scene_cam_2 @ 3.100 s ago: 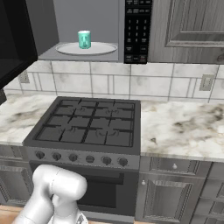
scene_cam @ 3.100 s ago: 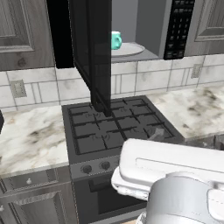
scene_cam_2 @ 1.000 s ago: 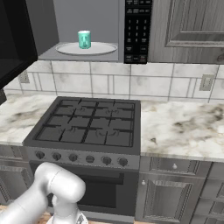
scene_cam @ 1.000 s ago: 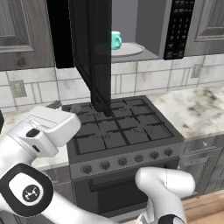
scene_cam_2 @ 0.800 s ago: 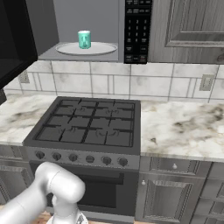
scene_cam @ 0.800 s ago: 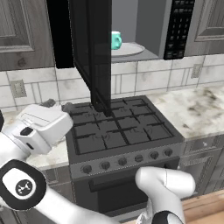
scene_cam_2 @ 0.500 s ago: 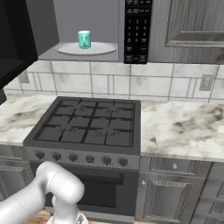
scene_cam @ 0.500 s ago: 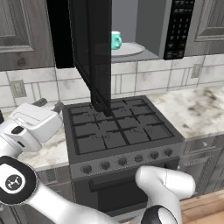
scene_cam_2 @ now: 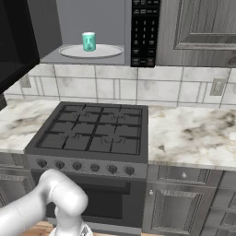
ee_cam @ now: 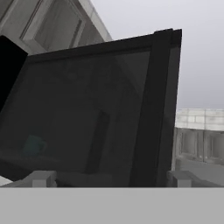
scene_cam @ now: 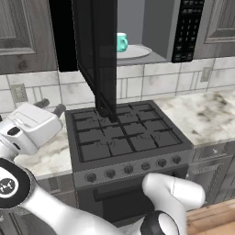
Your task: Pick the mug from the counter and place it inside the microwave. Then close the microwave.
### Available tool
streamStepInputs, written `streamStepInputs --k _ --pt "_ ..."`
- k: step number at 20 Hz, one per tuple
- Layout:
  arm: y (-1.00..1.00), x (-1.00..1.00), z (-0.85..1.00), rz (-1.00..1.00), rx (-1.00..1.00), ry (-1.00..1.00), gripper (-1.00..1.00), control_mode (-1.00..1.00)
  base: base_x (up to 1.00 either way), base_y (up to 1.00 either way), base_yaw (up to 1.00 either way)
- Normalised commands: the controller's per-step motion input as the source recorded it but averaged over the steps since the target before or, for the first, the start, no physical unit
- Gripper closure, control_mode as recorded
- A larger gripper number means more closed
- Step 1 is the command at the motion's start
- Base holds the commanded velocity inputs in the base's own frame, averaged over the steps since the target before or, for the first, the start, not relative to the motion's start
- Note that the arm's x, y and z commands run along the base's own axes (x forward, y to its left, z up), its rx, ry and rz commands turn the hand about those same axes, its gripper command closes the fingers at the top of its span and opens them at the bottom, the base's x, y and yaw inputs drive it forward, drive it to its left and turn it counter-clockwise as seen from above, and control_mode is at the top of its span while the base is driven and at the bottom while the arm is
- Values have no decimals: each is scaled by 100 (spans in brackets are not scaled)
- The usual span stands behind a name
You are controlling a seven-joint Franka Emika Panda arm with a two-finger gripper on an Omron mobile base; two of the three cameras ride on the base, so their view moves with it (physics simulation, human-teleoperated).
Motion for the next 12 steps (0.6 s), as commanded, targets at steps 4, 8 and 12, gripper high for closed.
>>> streamStepInputs --k 4,8,12 --pt "0 24 8 -4 4 0 -100 -100 0 0 0" --pt "-1 23 0 -1 3 0 -100 -100 0 0 0" --pt "-2 21 0 0 4 0 -100 -100 0 0 0"
